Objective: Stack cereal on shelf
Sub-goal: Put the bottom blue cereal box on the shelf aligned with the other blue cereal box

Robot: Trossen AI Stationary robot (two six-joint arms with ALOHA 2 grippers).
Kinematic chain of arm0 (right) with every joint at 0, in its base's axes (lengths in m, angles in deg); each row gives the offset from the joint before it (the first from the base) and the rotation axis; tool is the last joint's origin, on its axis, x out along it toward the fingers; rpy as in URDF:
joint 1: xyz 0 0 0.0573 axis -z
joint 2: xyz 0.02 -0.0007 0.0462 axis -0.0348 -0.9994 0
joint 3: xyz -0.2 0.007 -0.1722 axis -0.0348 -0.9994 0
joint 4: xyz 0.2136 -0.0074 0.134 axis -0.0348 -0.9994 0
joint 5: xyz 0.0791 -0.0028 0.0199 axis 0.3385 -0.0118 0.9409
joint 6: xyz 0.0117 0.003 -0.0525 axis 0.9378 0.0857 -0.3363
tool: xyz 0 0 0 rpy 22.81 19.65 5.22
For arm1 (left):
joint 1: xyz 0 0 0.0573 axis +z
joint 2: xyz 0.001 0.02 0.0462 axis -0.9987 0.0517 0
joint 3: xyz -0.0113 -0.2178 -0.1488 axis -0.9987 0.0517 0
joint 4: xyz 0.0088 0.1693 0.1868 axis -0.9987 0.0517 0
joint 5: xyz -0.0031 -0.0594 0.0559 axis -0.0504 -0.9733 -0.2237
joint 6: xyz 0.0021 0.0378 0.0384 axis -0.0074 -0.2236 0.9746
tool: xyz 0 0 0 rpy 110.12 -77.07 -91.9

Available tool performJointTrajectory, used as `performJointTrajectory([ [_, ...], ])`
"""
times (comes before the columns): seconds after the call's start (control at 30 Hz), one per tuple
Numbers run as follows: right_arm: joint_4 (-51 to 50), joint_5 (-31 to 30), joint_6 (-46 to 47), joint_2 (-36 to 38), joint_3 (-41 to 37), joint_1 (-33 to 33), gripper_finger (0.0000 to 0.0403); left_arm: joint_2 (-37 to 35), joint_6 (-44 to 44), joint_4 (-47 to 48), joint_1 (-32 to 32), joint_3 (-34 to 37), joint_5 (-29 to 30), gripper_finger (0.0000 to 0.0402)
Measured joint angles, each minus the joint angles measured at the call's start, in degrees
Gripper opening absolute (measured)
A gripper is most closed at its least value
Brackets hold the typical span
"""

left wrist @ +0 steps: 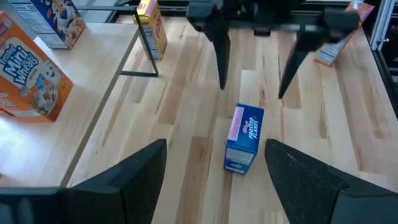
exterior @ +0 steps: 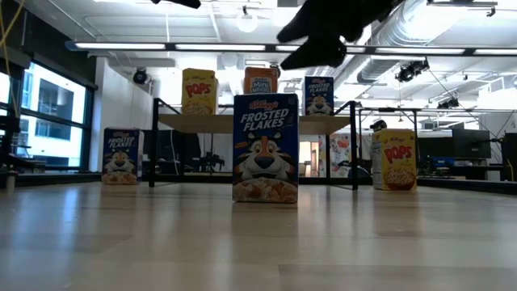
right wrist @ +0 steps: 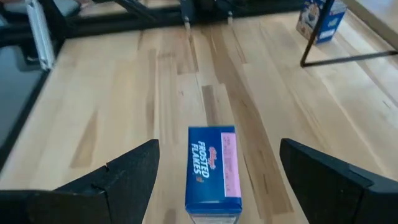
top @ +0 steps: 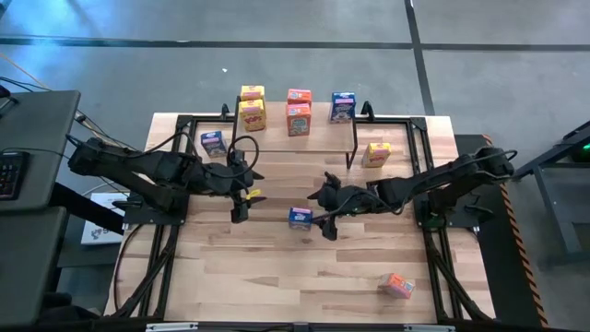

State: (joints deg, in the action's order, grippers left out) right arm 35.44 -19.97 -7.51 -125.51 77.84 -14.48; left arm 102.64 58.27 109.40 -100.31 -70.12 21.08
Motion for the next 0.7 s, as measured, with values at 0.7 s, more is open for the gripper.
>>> performJointTrajectory([
  [0.7, 1.21, -2.68, 2.75, -8.68, -0.02, -1.19, 0.0326, 0.00, -1.30, 0.03, 0.02, 0.00, -0.02, 0.0264],
])
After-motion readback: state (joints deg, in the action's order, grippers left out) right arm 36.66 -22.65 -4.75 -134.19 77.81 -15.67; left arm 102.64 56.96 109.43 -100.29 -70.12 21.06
